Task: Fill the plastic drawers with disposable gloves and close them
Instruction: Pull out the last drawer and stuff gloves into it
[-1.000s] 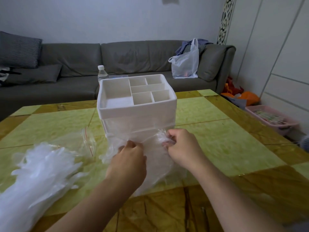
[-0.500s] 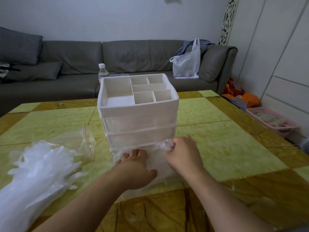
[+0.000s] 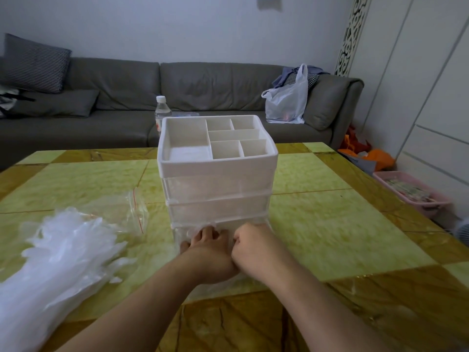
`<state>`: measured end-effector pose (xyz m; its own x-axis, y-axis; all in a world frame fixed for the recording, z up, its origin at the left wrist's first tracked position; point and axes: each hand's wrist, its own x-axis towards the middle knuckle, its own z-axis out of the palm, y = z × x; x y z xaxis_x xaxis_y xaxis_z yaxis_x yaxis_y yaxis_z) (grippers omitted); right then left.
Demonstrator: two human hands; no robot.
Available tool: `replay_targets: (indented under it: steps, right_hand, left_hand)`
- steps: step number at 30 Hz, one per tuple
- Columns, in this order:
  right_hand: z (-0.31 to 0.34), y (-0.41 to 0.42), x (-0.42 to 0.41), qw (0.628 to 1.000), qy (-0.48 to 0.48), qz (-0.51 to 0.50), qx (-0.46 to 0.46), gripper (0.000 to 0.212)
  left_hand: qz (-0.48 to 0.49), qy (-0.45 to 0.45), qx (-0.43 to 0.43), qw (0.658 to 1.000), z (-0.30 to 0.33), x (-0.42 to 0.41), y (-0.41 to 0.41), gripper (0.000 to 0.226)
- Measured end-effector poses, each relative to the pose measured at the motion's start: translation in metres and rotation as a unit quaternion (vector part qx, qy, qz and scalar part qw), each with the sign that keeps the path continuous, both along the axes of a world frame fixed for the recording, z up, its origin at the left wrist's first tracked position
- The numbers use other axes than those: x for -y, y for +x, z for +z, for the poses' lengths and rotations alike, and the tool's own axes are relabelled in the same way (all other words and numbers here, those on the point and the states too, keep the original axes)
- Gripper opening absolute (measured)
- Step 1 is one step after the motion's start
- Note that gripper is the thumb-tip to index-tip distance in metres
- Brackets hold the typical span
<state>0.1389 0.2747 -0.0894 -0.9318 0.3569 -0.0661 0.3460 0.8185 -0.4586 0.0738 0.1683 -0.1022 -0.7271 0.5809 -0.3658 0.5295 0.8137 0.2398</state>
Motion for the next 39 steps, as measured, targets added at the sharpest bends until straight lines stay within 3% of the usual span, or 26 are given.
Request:
replay_targets:
  steps: [2,4,6,9,11,14,18,21,28,31,35,39]
  right_hand:
    - [-0.006,-0.004,-0.009,1.0,0.025,0.001,0.017,0.012]
    - [-0.012,-0.008,-0.015,0.998,0.041,0.018,0.04,0.032]
    - [-0.017,-0.012,-0.018,0.996,0.024,0.029,0.086,0.057]
    - [-0.021,-0.024,-0.019,0.989,-0.002,0.035,0.146,0.081]
    - [-0.019,-0.029,-0.018,0.985,0.009,0.042,0.165,0.075]
    - [-0.014,-0.031,-0.014,0.982,0.017,0.032,0.187,0.061]
    - [-0.012,-0.032,-0.011,0.983,0.045,0.023,0.179,0.057]
    - [-0.011,-0.026,-0.009,0.985,0.044,0.012,0.165,0.066]
    - [-0.007,-0.007,-0.01,0.994,0.051,-0.004,0.092,0.049]
    - [-0.004,-0.004,-0.008,0.995,0.064,0.001,0.08,0.044]
    - [0.008,0.005,-0.003,0.994,0.093,0.002,0.064,0.033]
    - [0.022,0.015,0.002,0.992,0.111,-0.009,0.058,0.018]
  left_hand:
    - [0.019,0.01,0.009,1.0,-0.004,0.001,-0.003,0.096]
    - [0.042,0.038,0.028,0.998,0.0,0.002,-0.006,0.107]
    - [0.031,0.082,0.031,0.996,0.004,0.002,-0.008,0.1]
    - [-0.009,0.03,-0.004,0.999,0.003,0.002,-0.011,0.095]
    - [-0.004,-0.016,-0.051,0.999,0.005,0.005,-0.01,0.084]
    - [-0.035,-0.016,-0.142,0.989,0.019,0.016,0.003,0.045]
    - [-0.129,0.089,-0.255,0.954,0.034,0.042,0.041,0.033]
    - [-0.142,0.109,-0.211,0.961,0.029,0.052,0.053,0.032]
    - [-0.041,0.103,-0.064,0.992,0.01,0.053,0.023,0.037]
    - [-0.006,0.099,-0.022,0.995,0.017,0.044,0.021,0.027]
    - [0.016,0.054,0.015,0.998,0.021,0.027,0.012,0.045]
    - [0.027,0.032,0.049,0.998,0.022,0.011,0.01,0.049]
